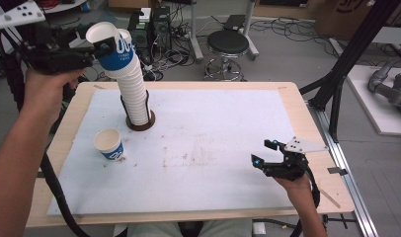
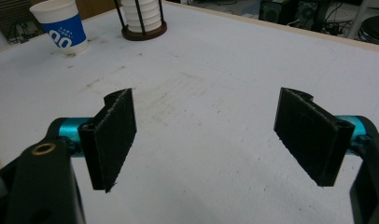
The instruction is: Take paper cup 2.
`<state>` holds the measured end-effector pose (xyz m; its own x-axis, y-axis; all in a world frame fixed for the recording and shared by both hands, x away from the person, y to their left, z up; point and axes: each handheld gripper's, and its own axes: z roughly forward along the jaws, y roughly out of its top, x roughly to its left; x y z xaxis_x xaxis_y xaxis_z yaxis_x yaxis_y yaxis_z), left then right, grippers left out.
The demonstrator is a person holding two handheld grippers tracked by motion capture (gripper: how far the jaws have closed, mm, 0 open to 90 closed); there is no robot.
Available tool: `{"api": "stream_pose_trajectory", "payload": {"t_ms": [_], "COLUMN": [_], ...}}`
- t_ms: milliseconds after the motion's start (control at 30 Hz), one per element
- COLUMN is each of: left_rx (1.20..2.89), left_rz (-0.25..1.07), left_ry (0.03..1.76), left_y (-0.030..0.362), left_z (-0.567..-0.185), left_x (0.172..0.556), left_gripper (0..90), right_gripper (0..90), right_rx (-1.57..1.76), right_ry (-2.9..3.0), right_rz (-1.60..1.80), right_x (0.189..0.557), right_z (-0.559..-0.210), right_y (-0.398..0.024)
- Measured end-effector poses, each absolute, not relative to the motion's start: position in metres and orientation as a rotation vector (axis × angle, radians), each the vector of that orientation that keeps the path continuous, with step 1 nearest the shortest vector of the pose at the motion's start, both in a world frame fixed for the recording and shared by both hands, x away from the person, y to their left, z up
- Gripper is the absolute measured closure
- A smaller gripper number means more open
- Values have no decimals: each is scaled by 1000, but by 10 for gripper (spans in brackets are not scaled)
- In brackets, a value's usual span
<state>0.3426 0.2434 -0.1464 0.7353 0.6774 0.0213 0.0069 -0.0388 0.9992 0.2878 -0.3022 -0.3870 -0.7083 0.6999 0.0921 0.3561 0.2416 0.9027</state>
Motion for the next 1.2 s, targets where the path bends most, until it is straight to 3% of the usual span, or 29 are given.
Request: {"api": "stream_pose_trajectory", "payload": {"t_ms": [533, 1200], "left_rx": [1563, 1631], "left_rz": [428, 342], "left_ry": [495, 430], "left_y": [220, 168], "left_z": [-228, -301], "left_x": [326, 316], "left_gripper": [304, 303], "right_gripper": [214, 208], "right_rx": [959, 941], "right_ry": [2196, 2206], "right_rz": [1435, 1438], "right_x": [285, 284], "right_z": [-388, -390], "right_y": [-301, -295]}}
